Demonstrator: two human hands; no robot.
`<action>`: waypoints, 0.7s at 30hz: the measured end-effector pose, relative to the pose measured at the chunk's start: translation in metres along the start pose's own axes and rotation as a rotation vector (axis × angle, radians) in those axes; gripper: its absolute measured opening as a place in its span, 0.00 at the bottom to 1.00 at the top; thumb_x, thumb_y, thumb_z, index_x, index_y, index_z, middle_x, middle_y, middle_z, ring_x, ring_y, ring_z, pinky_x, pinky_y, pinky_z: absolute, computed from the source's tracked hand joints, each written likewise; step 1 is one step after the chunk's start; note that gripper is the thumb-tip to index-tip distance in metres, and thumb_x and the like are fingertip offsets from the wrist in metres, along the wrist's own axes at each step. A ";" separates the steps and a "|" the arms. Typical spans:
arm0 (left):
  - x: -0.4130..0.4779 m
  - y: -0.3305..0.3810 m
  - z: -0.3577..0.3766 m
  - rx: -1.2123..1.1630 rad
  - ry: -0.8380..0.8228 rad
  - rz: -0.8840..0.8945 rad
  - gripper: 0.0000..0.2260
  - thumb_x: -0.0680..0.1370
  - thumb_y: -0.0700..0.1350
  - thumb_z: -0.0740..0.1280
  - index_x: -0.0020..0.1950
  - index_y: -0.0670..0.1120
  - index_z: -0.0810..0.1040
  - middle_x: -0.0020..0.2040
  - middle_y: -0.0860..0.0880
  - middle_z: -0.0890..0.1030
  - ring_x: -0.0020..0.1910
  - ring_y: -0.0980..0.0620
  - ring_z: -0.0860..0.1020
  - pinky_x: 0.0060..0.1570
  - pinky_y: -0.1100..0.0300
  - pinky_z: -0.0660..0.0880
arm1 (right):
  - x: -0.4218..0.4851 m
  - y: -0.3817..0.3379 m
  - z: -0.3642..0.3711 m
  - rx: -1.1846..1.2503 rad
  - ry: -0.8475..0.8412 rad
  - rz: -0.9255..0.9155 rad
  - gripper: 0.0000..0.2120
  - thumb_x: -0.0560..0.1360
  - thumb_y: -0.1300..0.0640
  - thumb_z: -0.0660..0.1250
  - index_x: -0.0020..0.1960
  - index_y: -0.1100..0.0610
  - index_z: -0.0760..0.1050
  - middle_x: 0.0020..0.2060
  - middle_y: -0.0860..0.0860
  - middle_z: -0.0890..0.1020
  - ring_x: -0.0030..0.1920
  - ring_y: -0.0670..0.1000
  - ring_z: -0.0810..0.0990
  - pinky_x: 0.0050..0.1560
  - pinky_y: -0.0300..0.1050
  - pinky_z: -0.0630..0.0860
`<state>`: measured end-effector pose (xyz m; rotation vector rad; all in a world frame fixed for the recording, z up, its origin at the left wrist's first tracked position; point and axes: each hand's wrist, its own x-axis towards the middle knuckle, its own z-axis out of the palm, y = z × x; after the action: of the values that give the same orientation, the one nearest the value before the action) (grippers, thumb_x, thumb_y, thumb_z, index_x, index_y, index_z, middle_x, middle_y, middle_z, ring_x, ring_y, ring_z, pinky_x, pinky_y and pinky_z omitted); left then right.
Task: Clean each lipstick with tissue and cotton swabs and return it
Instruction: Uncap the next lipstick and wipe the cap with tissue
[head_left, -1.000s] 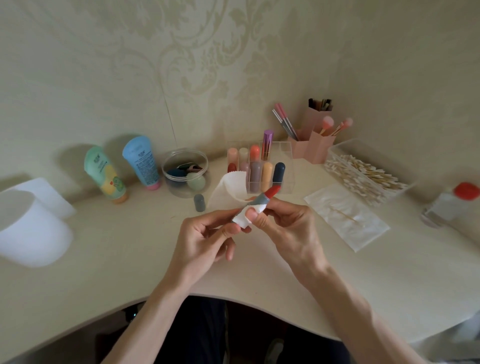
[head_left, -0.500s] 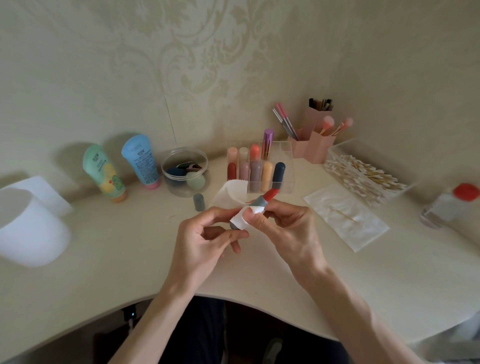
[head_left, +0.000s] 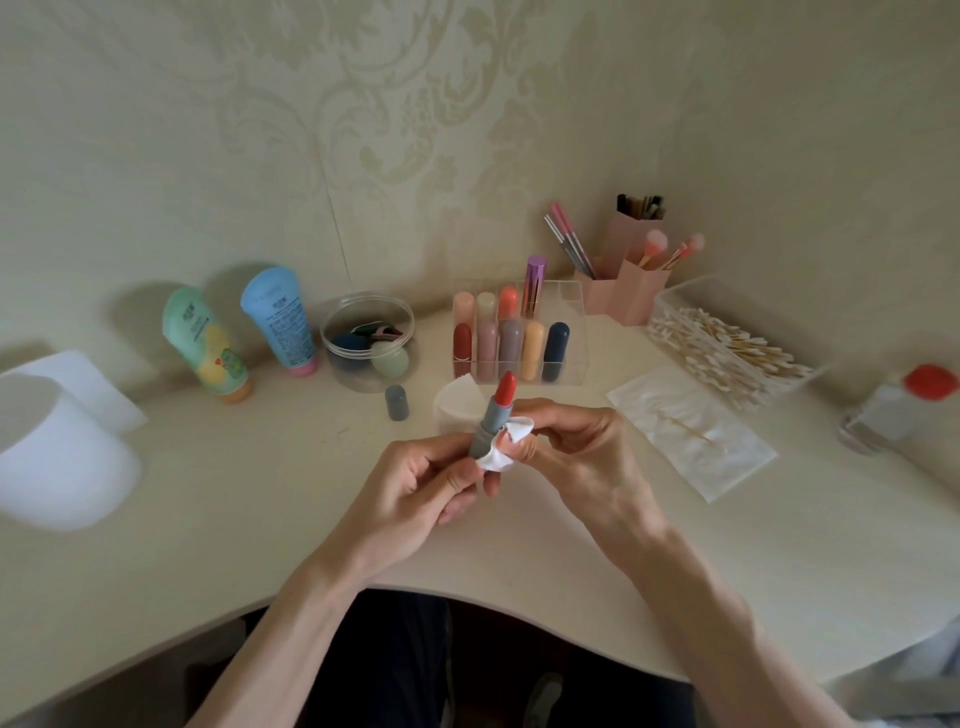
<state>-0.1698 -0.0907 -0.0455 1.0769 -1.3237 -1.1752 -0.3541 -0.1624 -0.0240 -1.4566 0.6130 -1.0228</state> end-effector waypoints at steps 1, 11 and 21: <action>0.000 0.000 0.000 -0.026 -0.015 -0.007 0.11 0.83 0.42 0.64 0.54 0.36 0.82 0.37 0.39 0.75 0.32 0.49 0.63 0.33 0.58 0.61 | 0.001 0.002 -0.001 0.000 0.004 -0.001 0.08 0.77 0.61 0.76 0.49 0.67 0.86 0.47 0.63 0.87 0.37 0.65 0.84 0.52 0.74 0.77; 0.000 0.004 -0.001 -0.106 -0.113 -0.010 0.11 0.83 0.48 0.64 0.61 0.49 0.83 0.42 0.47 0.78 0.33 0.52 0.64 0.35 0.57 0.61 | 0.001 0.009 -0.005 -0.075 0.053 0.015 0.11 0.77 0.57 0.76 0.52 0.65 0.86 0.47 0.61 0.88 0.44 0.65 0.85 0.56 0.69 0.79; -0.001 0.012 0.002 -0.112 0.012 -0.011 0.12 0.84 0.42 0.61 0.65 0.37 0.69 0.55 0.40 0.86 0.37 0.47 0.79 0.33 0.60 0.68 | -0.001 0.002 -0.010 -0.066 0.299 0.047 0.05 0.79 0.57 0.74 0.49 0.58 0.87 0.43 0.59 0.88 0.44 0.60 0.84 0.50 0.49 0.77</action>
<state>-0.1713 -0.0879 -0.0336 1.0101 -1.2293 -1.2342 -0.3630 -0.1666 -0.0273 -1.3492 0.8985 -1.2029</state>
